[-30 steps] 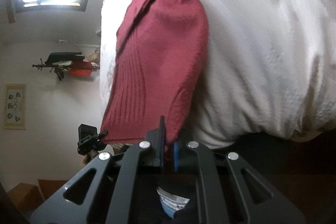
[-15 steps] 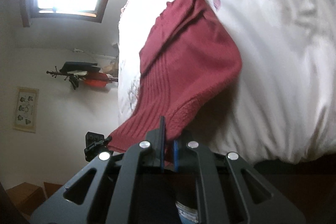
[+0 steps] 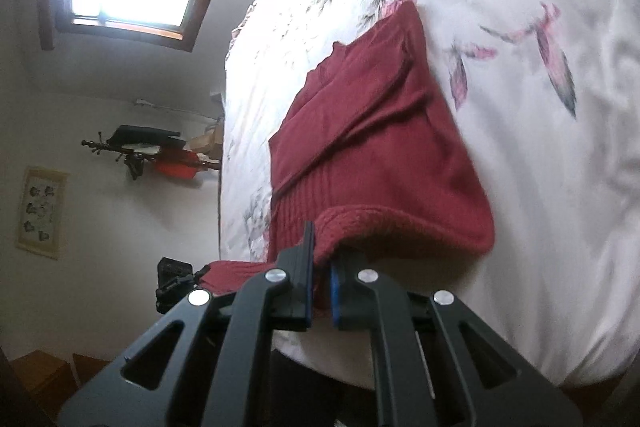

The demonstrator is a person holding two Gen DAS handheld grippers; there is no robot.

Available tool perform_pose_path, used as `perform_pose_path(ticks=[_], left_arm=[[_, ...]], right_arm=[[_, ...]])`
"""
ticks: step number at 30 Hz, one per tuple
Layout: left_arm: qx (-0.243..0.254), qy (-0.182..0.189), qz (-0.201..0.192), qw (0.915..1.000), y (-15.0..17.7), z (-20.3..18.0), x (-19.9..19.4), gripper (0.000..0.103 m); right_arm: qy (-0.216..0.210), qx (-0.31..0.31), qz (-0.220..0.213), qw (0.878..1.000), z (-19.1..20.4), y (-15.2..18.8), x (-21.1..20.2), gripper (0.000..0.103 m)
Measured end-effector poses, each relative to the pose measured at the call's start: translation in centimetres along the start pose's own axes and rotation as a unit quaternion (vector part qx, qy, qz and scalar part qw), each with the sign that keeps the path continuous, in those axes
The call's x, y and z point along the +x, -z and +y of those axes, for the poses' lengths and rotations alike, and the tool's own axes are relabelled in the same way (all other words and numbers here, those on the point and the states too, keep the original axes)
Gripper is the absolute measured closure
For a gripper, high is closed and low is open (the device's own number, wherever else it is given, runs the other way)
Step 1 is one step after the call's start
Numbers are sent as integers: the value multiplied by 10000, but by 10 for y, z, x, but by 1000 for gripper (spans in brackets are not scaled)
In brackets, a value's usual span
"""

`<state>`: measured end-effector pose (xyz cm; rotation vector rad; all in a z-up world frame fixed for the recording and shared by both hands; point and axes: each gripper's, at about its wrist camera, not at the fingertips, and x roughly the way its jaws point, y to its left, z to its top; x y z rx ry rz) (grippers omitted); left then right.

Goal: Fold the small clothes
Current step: 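Lift the hem with both tools and fold it toward the collar, then open both tools to release the folded hem onto the sweater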

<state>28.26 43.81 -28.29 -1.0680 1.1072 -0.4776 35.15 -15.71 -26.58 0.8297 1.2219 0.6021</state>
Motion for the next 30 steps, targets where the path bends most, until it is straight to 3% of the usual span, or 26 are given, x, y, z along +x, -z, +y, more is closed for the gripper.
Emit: perform_pose_path(ticks=[14,20,24,27,28,29,30], left_arm=[[-145,-343,-1,9993,-139,19,68,97],[-382,-611,39,9974,-172,48,93,97],[-732,-522,8,9959,-183,74,102,93],[-741,-561,-70,9956,-186,79,101,87],[-722,-541,-134,9958,-186,79,99,80],[-705,-515,-160,9961,-187,79,98,63],[-664,-535,-255,9960,-188,77,94,52]], right_arm=[[469,208,162,9986,-27,-120,87,99],[657,441,232,9966,-56,-148,127,98],[564,692,233,9957,-75,-157,137,92],[488,675,178,9964,-77,-161,134,85],[403,658,130,9969,-76,-163,129,83],[349,654,72,9972,-76,-165,124,78],[353,619,27,9975,-75,-166,118,77]])
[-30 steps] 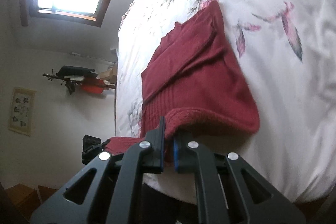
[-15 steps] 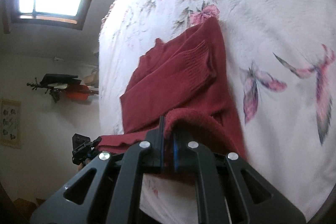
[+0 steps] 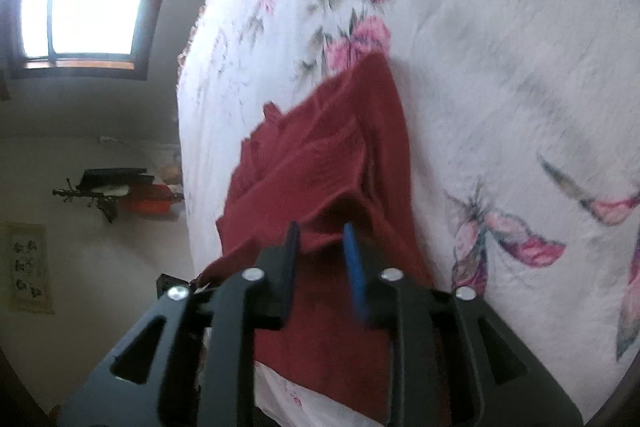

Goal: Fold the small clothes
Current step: 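Open both tools to release the folded hem onto the sweater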

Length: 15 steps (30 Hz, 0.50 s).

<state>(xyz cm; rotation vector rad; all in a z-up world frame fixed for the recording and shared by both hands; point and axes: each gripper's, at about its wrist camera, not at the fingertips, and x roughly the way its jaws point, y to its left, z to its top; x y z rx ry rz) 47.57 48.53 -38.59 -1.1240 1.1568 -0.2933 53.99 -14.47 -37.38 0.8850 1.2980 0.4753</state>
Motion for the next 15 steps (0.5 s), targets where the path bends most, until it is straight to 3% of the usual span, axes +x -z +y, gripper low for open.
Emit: perform_pose_path(ticks=[1,2,6,11,15], left_arm=[[40,-41,-124,9999,-1,-1,-5,34],[66,-90,-261,9996,-4,-2,-8,32],[122,-153,-474,9987,-11,-4,-20,32],[578,-882,-271,9941,-4,-3,-17,32],[1005,-1319,-64,9861,4,-6,-4,32]], right_arm=[[22,-49,-19,10000,1,-1,-3,77],[55,-100,-17,9999,1,-2,-6,77],[442,-598,49,9972,9,2,-6,74],[992,-1250,54,9872,15,16,5,56],[1142,-1405,44,9835,9,21,14,54]])
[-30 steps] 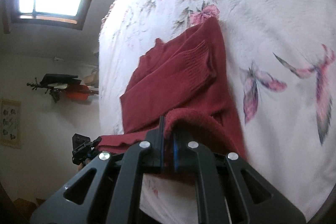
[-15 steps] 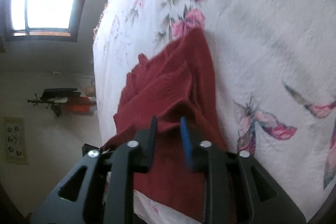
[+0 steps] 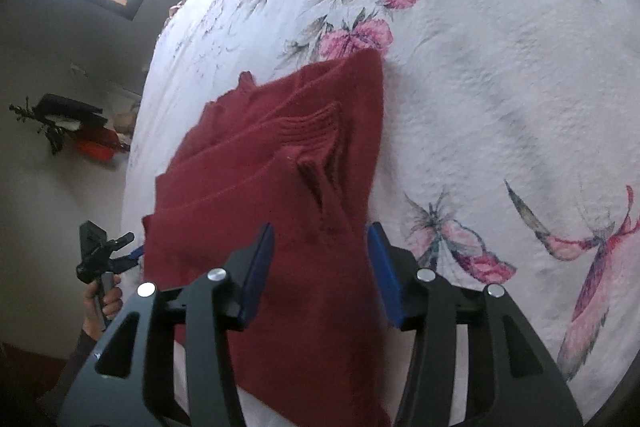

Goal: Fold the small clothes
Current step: 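Open both tools to release the folded hem onto the sweater, then grasp the folded edge of the red sweater with both tools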

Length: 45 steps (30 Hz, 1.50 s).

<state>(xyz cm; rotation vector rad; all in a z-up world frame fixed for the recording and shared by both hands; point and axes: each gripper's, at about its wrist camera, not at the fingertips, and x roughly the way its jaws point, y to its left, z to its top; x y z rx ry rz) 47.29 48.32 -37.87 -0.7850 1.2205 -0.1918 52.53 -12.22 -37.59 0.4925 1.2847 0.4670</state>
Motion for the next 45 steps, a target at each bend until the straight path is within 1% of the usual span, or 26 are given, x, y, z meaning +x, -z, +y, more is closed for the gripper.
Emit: perform_pose_path(ticks=[3,6,8,9,10,11,12,13,14,16,17,18,19,20,21,23,27,31,36,40,45], left_arm=[[266,-207,137,9993,1,-6,11,32],[516,-299,181,9981,1,-16,16,32],[673,-418,228,9966,1,-22,19,37],[768,-558,233,9952,1,-26,22,42],[857,-690,231,9937,2,-28,20,64],[988,-847,229,9912,3,-33,21,78],[1023,-872,230,9907,3,-35,22,80],[1072,-912,169,9899,4,-38,20,85],[1136,-956,117,9888,5,-41,19,88],[1289,-1077,25,9858,9,-47,17,90],[1367,-1117,-39,9843,12,-50,15,91],[1403,-1116,-84,9838,13,-52,15,92],[1435,-1112,-148,9833,15,-54,12,92],[1456,-1104,-208,9829,16,-55,10,92],[1455,-1093,-242,9830,17,-55,9,92],[1423,-1057,-304,9837,18,-54,6,92],[1409,-917,-433,9848,20,-56,-1,93],[1466,-728,-602,9847,24,-65,-16,93],[1670,-578,-814,9809,23,-85,-39,93],[1692,-475,-959,9798,7,-97,-50,94],[1725,-434,-1109,9778,-24,-113,-55,94]], right_arm=[[-16,-15,33,10000,-1,0,6,54],[8,-47,55,10000,3,-2,10,54],[109,-156,75,9998,5,-3,14,54],[134,-193,78,9997,7,-4,14,54],[142,-234,83,9996,9,-4,16,54],[157,-263,81,9995,10,-4,17,54],[193,-327,62,9993,12,-3,17,54],[210,-413,56,9989,14,-1,17,54],[228,-482,60,9986,17,0,18,55],[361,-737,53,9966,23,4,19,64],[411,-829,55,9957,25,5,19,73],[443,-895,60,9950,26,6,20,80],[494,-965,41,9941,28,8,19,83],[517,-1010,12,9935,28,8,18,89],[510,-1027,-10,9934,29,8,17,92],[515,-1046,-35,9932,28,7,15,93],[535,-1113,-98,9923,31,7,11,97],[523,-1218,-298,9907,40,8,-3,98],[377,-1203,-570,9904,50,1,-26,98],[237,-1122,-754,9905,58,-17,-35,98],[164,-969,-899,9911,63,-50,-33,98]])
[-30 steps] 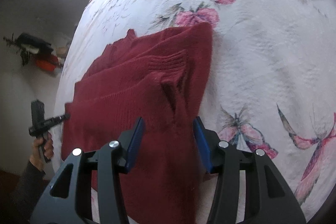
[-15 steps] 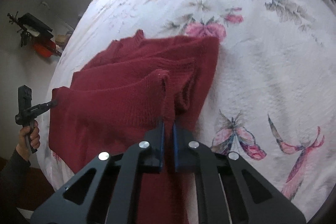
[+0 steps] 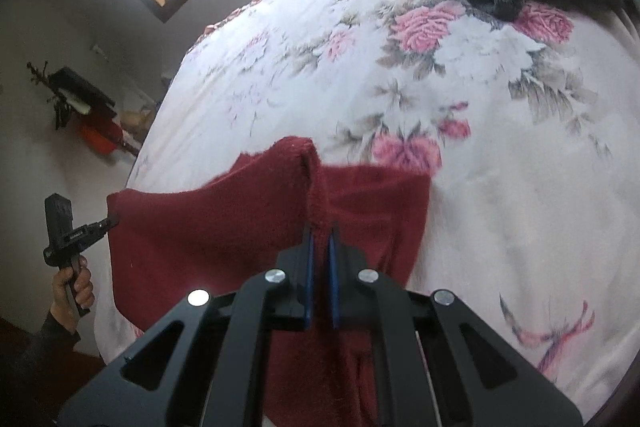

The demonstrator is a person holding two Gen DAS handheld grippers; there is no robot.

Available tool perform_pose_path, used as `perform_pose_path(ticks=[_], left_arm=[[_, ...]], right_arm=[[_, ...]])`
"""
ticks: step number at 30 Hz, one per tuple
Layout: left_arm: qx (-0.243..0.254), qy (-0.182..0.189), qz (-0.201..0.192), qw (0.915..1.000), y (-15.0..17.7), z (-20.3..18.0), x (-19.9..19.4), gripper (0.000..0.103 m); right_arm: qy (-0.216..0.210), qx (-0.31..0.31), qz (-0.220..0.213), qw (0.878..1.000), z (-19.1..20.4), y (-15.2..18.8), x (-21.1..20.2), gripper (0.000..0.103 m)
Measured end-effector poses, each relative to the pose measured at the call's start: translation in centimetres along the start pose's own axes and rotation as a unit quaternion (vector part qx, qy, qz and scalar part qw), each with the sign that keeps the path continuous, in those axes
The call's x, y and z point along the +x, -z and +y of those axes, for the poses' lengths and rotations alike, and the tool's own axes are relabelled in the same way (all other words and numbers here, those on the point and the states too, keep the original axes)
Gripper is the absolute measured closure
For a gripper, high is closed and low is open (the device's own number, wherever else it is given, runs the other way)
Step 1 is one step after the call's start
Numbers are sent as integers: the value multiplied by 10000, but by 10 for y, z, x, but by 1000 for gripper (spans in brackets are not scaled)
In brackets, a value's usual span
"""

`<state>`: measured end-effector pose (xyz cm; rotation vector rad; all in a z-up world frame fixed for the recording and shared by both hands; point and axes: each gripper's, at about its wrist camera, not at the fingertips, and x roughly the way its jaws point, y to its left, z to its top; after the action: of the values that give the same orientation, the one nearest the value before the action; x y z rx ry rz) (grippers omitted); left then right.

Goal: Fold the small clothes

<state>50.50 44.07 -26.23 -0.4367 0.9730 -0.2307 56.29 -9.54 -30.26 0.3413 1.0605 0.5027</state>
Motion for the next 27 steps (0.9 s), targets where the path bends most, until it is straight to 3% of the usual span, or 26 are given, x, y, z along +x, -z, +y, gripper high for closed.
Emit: perform_pose_path(ticks=[10,20,27], left_arm=[[-166,-77,111,9998,-60,11,41,94],[-452,-90,230,9987,-87,31,82,94],[-766,-230,691,9944,-85,61,132,94]], right_arm=[[190,290,76,9994,-12,-55,37,98],[412,366,178,9983,-27,-78,71,98],[627,568,512,9951,-49,-75,109,98]])
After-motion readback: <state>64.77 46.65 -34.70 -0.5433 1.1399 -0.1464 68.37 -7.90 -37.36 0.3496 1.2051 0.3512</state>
